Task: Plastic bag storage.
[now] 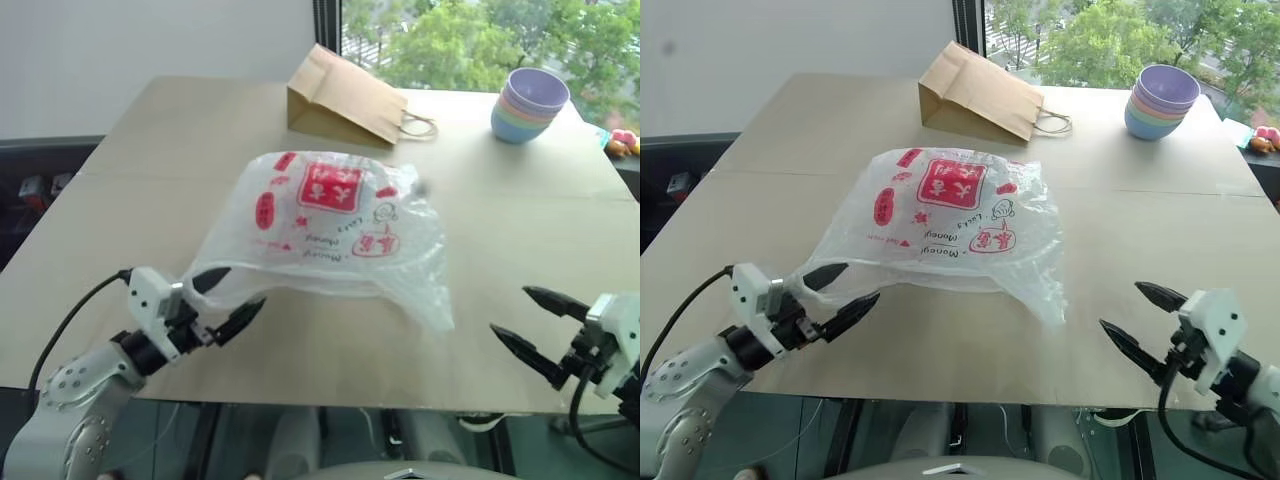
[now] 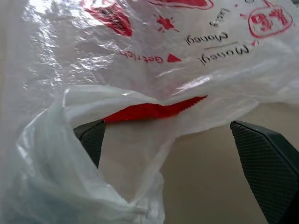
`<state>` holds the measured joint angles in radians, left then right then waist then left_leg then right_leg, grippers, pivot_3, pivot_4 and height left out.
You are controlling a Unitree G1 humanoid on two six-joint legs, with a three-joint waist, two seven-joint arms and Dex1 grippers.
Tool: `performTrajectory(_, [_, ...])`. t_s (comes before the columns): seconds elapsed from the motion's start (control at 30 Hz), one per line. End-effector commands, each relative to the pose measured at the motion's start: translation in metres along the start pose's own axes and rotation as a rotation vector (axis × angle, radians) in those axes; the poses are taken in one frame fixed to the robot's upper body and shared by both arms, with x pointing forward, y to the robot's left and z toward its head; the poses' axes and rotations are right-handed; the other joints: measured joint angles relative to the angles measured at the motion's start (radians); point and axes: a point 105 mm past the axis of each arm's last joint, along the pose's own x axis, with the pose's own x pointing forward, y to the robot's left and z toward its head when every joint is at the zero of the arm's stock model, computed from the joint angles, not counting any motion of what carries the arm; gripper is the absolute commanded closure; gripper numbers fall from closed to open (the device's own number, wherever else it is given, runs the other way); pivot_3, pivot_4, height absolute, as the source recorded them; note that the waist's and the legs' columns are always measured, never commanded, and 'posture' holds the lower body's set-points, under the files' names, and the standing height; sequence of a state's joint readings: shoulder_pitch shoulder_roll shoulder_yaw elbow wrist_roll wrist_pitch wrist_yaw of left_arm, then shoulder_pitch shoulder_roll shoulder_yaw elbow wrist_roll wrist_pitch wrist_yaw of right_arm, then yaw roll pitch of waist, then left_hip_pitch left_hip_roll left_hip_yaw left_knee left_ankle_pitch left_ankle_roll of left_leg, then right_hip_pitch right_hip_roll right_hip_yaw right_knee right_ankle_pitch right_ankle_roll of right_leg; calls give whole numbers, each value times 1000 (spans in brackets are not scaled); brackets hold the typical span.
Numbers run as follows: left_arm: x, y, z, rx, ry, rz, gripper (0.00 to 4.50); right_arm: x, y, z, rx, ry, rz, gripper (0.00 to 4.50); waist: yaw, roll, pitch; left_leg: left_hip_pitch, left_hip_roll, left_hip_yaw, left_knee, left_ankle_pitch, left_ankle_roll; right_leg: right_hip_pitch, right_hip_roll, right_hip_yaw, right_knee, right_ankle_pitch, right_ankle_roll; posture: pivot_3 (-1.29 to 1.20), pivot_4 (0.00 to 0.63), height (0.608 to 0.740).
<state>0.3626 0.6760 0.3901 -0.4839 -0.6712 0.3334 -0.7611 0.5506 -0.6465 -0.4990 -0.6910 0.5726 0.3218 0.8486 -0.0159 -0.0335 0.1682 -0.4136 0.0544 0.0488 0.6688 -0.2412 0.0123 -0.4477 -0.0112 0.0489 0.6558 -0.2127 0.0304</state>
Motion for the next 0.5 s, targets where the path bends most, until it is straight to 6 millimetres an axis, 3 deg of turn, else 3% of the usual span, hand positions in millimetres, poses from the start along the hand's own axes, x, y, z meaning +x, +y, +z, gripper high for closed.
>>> performTrajectory(0.03, [6,-10,17,25,-66,2,54,-10,0,2,-69,11,-2,329,2,0,0,0,0,0,0,0,0,0,0,-1,0,0,0,0,150,740])
performTrajectory(0.1, [9,-8,13,-31,-64,34,54,-10,1,1,-55,8,-12,329,3,-1,-1,0,0,0,1,0,0,1,-1,-1,0,0,0,0,150,740])
performTrajectory(0.27, [10,29,9,-129,-93,297,54,-5,-3,-2,-83,2,-25,329,3,-2,-4,1,-1,-1,1,0,0,1,0,-1,1,0,0,0,150,740])
performTrajectory(0.4, [-6,59,-7,-83,21,532,54,3,-7,-1,-96,-20,-22,329,-2,-3,-5,1,-1,0,1,0,0,1,1,0,1,0,0,0,150,740])
performTrajectory(0.43, [-5,58,-8,-73,35,532,54,5,-7,-2,-96,-21,-18,329,-2,-3,-5,1,-2,0,1,0,0,1,1,0,1,0,0,0,150,740])
performTrajectory(0.5, [8,33,2,-61,12,365,54,7,-6,-4,-92,-23,-11,329,1,-4,-5,1,-2,0,1,0,0,1,1,-1,1,0,0,0,150,740])
